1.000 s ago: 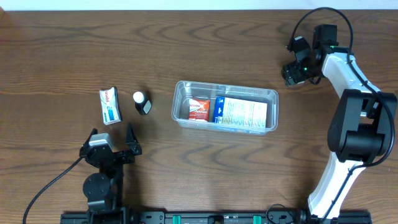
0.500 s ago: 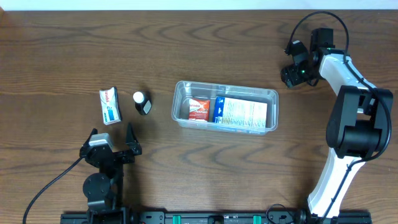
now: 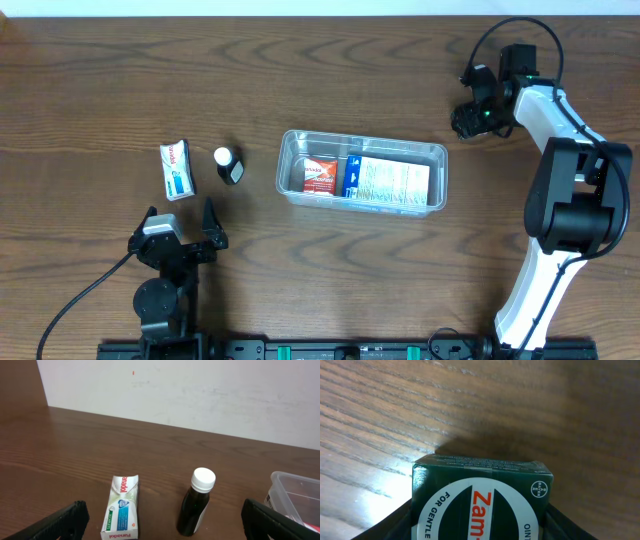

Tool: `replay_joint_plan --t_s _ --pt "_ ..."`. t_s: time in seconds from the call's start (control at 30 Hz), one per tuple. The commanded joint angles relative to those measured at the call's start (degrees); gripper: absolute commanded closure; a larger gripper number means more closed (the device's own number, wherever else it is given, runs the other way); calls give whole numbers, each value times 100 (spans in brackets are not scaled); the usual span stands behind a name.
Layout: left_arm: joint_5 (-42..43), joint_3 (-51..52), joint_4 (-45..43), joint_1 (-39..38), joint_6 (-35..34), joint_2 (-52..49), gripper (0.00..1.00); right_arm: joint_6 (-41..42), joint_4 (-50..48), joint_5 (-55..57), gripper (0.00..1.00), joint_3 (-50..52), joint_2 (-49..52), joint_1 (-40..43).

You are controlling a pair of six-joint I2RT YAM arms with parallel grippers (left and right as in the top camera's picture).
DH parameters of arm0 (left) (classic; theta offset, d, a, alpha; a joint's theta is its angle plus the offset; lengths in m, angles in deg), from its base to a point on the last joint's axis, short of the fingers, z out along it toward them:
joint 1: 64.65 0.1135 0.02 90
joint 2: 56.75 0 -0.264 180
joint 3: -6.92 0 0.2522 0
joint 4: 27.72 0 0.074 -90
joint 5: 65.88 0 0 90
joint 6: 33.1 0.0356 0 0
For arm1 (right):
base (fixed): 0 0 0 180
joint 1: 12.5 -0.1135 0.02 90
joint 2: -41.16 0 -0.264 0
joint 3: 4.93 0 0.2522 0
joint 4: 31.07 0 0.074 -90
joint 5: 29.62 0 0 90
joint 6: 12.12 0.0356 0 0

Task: Pack container
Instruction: 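Move right gripper to the green Zam-Buk box and grasp it, then carry the green box over the container and lower it inside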

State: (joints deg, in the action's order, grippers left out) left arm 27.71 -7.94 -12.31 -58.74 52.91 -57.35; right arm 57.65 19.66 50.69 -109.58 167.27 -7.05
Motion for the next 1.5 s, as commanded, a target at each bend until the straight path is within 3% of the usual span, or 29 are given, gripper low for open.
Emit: replay_joint_plan --t_s 0.0,0.13,0.6,0.77,0.9,1.03,1.17,1.33,1.47 --pt "17 87 210 13 96 33 2 577 168 -317 48 -304 -162 15" --pt "17 87 210 13 98 33 2 841 573 -1078 46 -546 -472 15" --pt "17 87 210 13 98 33 2 1596 861 -5394 47 -597 -1853 -133" --pt "17 87 210 13 98 31 2 1534 1414 -5939 46 -597 -1971 -573" --pt "17 87 210 13 96 33 2 981 2046 -5925 46 -586 -1971 -1178" --pt "17 87 212 13 98 33 2 730 2365 -5281 46 -584 -1971 -1910" --pt "17 87 210 13 96 33 2 828 2365 -3560 45 -584 -1971 -2850" --pt "17 87 210 13 98 33 2 1497 2175 -962 43 -584 -1969 -4011" --pt "17 87 210 13 98 33 2 2302 2028 306 45 -579 -1961 -4645"
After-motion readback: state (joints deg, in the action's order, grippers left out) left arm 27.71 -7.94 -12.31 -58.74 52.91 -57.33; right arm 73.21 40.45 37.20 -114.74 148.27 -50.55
